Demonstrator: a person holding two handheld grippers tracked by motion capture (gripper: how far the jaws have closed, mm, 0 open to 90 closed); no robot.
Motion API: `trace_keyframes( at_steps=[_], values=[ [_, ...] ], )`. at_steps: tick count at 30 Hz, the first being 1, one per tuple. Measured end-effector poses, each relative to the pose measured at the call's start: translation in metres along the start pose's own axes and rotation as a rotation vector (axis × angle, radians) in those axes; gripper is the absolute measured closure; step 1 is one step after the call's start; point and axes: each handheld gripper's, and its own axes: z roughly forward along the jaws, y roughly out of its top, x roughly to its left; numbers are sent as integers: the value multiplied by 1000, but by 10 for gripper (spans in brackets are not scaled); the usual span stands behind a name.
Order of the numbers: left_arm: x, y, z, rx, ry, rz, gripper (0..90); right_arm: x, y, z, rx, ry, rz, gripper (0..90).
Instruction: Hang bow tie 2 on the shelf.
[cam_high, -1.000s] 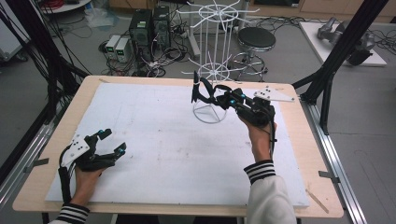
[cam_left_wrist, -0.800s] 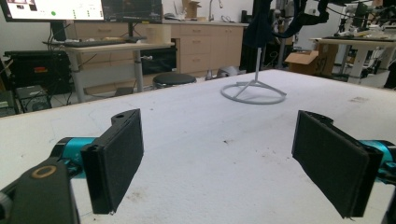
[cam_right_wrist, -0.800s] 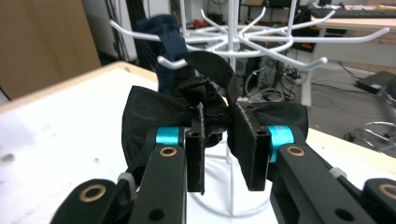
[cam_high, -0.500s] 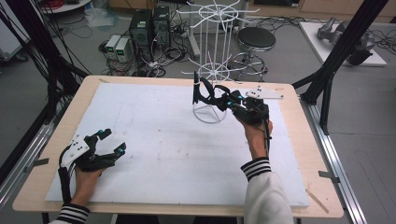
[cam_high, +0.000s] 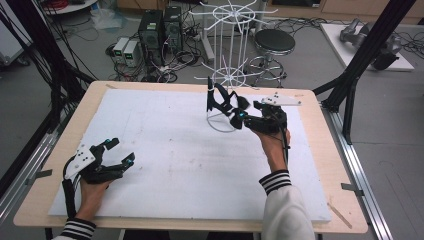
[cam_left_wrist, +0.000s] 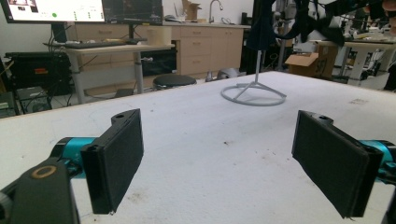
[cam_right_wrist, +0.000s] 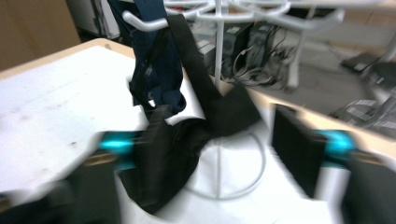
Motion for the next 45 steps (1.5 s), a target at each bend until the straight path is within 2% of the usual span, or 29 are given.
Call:
trace_keyframes(
  at_steps=[1,2,4,5,15,20,22,26,29,33,35,36,37,38,40,42,45],
  values=[
    [0,0,0,0,-1,0,171,-1,-1,0,12,-11,12,143],
    [0,0,0,0,-2,-1,170,-1,-3,0,12,-20,23,100],
    [0,0,0,-2,-1,-3,170,-2,-5,-5,-1,-2,23,78],
    [0,0,0,-2,0,-4,170,-1,-7,-7,-8,2,14,4],
    [1,0,0,-1,1,-9,170,1,-22,-37,-46,28,-5,8],
    [0,0,-1,-7,6,-7,170,3,-32,-49,-100,57,-35,8],
    [0,0,-1,-10,8,-6,170,5,-37,-53,-105,62,-42,8],
    [0,0,-1,-11,9,-6,170,8,-55,-60,-150,66,-46,8],
    [-1,0,-1,-14,10,-5,170,8,-72,-66,-200,35,-40,8],
    [-1,0,-2,-16,11,-1,170,6,-97,-73,-274,9,-20,8],
    [-1,-1,-2,-17,13,0,170,5,-109,-76,-306,13,6,8],
    [-1,-1,-2,-18,12,1,170,5,-112,-76,-300,20,20,8],
    [-1,-1,-2,-18,12,-1,170,6,-119,-77,-329,18,20,9],
    [-1,-1,-2,-17,11,-1,170,7,-122,-78,-335,12,17,9],
    [-1,-1,-2,-20,10,1,170,7,-126,-78,-294,10,24,8],
    [-1,-1,-2,-20,11,1,170,8,-127,-78,-277,3,29,8],
    [-1,-1,-2,-25,14,4,170,11,-126,-78,-299,-12,13,9]
  ],
)
